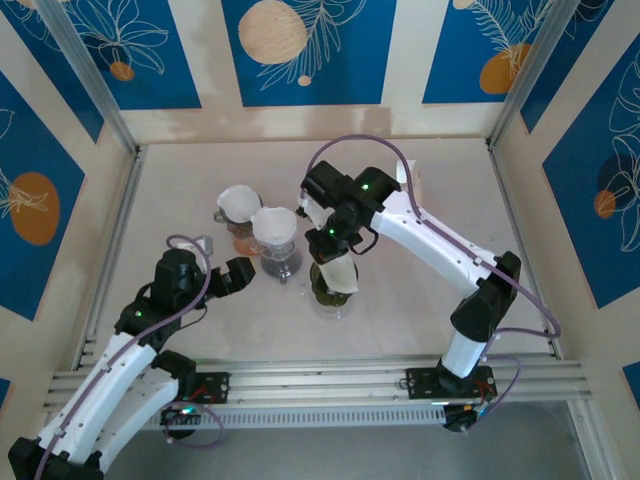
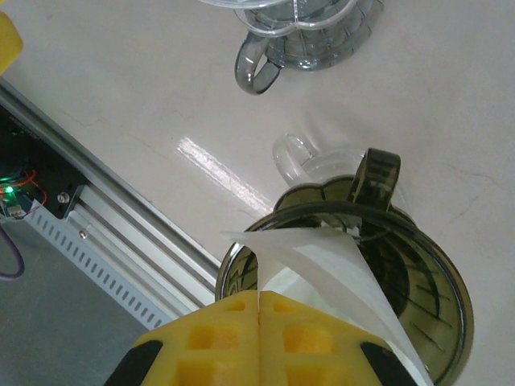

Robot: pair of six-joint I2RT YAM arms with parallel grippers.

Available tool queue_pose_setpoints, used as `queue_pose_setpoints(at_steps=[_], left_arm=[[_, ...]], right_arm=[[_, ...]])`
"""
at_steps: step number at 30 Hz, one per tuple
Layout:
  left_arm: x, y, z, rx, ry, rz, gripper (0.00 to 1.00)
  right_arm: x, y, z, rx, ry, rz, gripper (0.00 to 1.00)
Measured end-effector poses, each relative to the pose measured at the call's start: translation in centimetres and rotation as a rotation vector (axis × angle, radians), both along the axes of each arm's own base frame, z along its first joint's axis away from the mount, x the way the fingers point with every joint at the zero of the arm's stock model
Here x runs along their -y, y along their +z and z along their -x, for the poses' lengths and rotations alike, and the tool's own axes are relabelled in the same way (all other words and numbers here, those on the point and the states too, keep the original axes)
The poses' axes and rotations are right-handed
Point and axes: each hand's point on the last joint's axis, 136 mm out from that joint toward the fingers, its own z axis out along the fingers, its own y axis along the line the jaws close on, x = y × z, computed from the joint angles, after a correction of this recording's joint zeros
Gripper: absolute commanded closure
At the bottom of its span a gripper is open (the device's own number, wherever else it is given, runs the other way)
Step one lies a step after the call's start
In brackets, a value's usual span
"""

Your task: Place the coffee filter in the dripper

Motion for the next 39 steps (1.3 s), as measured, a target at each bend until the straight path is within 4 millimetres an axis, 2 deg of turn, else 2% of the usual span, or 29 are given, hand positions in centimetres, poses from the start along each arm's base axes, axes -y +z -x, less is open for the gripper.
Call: queue_pose_setpoints(at_steps=[7,8,10,13,18,19,23,24,26,27,29,31,34,39], left_arm=[[0.1,0.0,0.1,-0.001,-0.007,0.004,0.0],[0.2,0.1,0.1,-0.001,-0.01,0.006,0.0],[0.3,0.3,0.1,0.002,-0.017,0.012,0.0],[0.7,1.1,0.1,0.013,-0.038,0.02,0.0],[1.6,2.2,-0.1,0.026,-0.086,0.043,0.3],[1.9,2.4,-0.2,0.027,-0.095,0.049,0.33],[2.9,3.4,-0.5,0.034,-0.14,0.059,0.31],[3.3,3.7,-0.5,0.034,-0.154,0.059,0.37],[4.5,4.1,-0.4,0.033,-0.195,0.051,0.55],[5.4,4.3,-0.2,0.036,-0.226,0.039,0.58],[7.1,4.7,0.1,0.051,-0.29,0.006,0.56],[8.9,5.1,0.3,0.062,-0.348,-0.028,0.41],[10.9,5.3,0.3,0.077,-0.399,-0.075,0.27],[14.1,5.6,0.4,0.111,-0.471,-0.161,0.18]], right_arm=[[-0.1,-2.6,0.1,-0.029,-0.006,0.015,1.0],[-0.2,-2.8,0.1,-0.03,-0.008,0.014,0.96],[-0.3,-3.1,0.0,-0.03,-0.014,0.009,0.83],[-0.4,-2.6,0.0,-0.014,-0.024,-0.019,0.67],[-0.1,0.1,0.3,0.048,-0.042,-0.103,0.54],[0.1,0.6,0.5,0.062,-0.048,-0.122,0.53],[1.7,2.3,1.3,0.125,-0.081,-0.18,0.5],[2.2,2.4,1.5,0.137,-0.091,-0.188,0.5],[3.4,2.6,1.8,0.162,-0.123,-0.2,0.5],[4.1,2.6,1.8,0.172,-0.145,-0.203,0.5],[5.4,2.3,1.7,0.189,-0.189,-0.203,0.5],[6.7,1.7,1.4,0.204,-0.239,-0.191,0.52],[7.8,0.4,1.0,0.206,-0.285,-0.158,0.54],[8.6,-1.2,0.8,0.203,-0.322,-0.133,0.54]])
